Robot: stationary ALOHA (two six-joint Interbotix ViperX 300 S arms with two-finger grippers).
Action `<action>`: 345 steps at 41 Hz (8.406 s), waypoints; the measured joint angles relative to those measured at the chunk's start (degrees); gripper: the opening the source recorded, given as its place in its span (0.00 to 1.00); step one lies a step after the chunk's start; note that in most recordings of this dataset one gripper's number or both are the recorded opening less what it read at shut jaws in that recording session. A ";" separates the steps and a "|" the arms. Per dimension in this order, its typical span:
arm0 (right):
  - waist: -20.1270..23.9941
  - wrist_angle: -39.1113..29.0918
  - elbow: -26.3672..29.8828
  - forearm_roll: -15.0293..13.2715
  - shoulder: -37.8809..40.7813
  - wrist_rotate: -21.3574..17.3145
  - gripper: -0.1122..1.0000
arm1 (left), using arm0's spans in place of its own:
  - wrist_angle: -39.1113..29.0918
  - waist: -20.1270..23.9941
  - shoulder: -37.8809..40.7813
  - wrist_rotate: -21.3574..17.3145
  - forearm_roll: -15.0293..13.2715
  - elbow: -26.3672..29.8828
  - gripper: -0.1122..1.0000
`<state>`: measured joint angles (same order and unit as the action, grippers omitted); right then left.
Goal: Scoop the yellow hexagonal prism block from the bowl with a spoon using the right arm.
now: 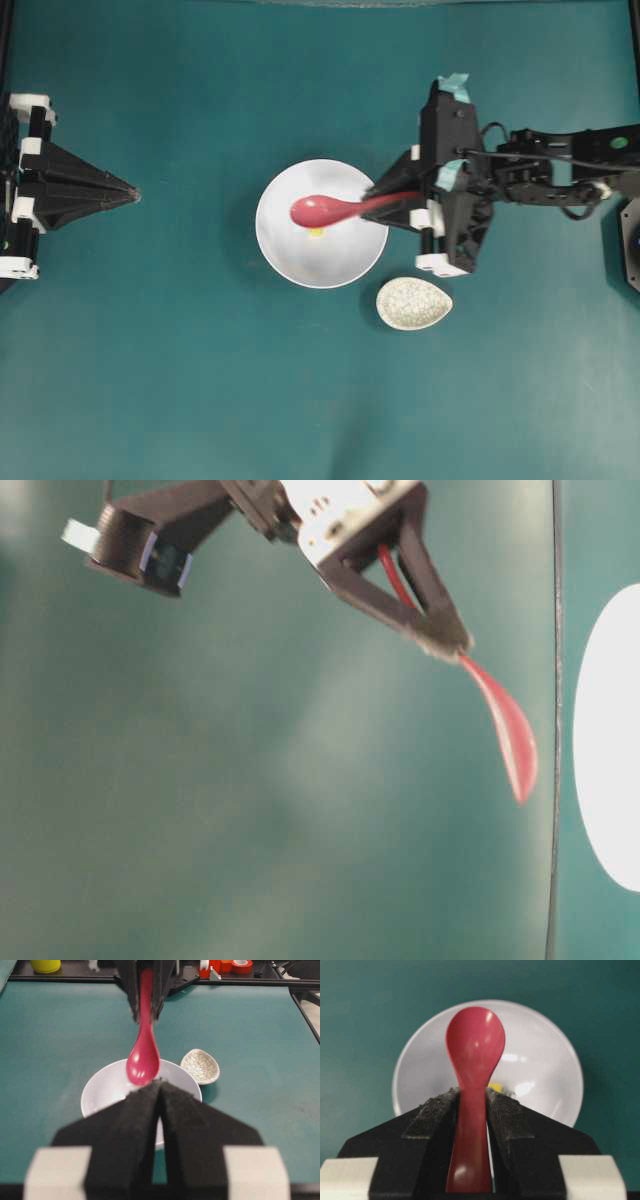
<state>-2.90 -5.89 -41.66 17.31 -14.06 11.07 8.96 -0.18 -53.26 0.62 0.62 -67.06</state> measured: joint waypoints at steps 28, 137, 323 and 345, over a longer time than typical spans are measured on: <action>-1.41 -26.02 5.63 0.00 -2.81 -11.87 0.32 | 0.09 0.00 0.88 0.00 0.00 0.00 0.09; -1.58 -8.26 11.34 -7.47 18.54 -13.97 0.32 | 0.53 0.00 1.23 0.00 0.09 -0.09 0.09; -1.93 -13.01 13.36 -10.63 19.16 -15.73 0.32 | 0.62 0.00 1.32 0.00 0.00 0.00 0.09; -1.93 -22.68 11.95 -10.63 7.82 -16.35 0.32 | 0.62 0.00 1.23 0.00 0.09 0.00 0.09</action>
<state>-4.83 -28.56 -29.71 6.68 -6.24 -5.27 9.58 -0.18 -52.03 0.62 0.70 -67.06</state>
